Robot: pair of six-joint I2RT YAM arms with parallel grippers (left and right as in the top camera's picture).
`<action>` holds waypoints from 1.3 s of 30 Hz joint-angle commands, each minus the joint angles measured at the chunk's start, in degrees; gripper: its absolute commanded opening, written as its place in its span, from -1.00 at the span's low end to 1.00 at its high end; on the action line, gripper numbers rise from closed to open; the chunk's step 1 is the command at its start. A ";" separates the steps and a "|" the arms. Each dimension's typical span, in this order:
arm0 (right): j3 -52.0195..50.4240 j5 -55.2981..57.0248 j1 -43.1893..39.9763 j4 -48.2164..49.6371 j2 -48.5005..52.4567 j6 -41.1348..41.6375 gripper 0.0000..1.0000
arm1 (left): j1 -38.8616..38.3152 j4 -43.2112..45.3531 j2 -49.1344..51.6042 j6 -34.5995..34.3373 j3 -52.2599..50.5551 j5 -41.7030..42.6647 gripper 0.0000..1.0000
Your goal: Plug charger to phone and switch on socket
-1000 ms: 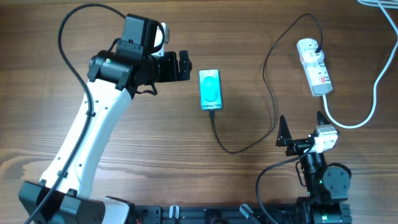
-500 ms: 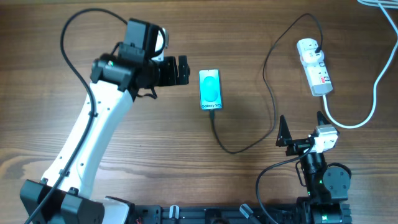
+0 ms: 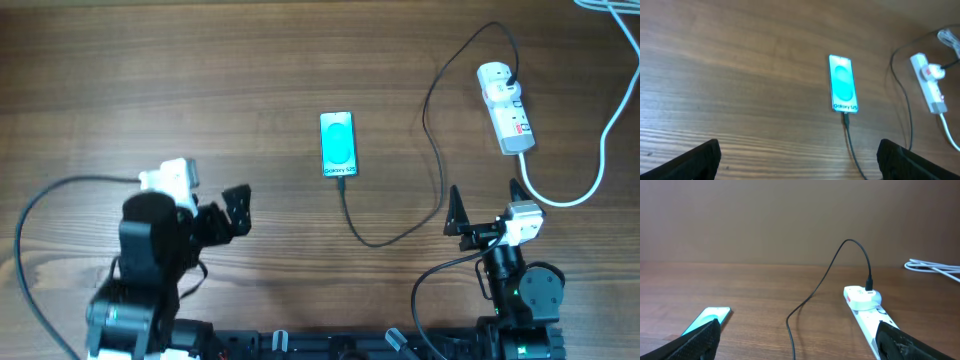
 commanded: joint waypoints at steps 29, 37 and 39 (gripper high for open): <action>-0.07 0.59 0.22 0.09 -0.52 -1.01 0.99 | 9.99 39.65 -36.87 -0.13 -39.67 3.65 1.00; -0.07 0.59 0.22 0.09 -0.52 -0.98 1.00 | 10.40 37.22 -36.87 8.35 -39.67 -5.20 1.00; -0.07 0.59 0.22 0.07 -0.52 -1.01 1.00 | 10.40 37.20 -36.87 11.06 -39.67 -4.59 1.00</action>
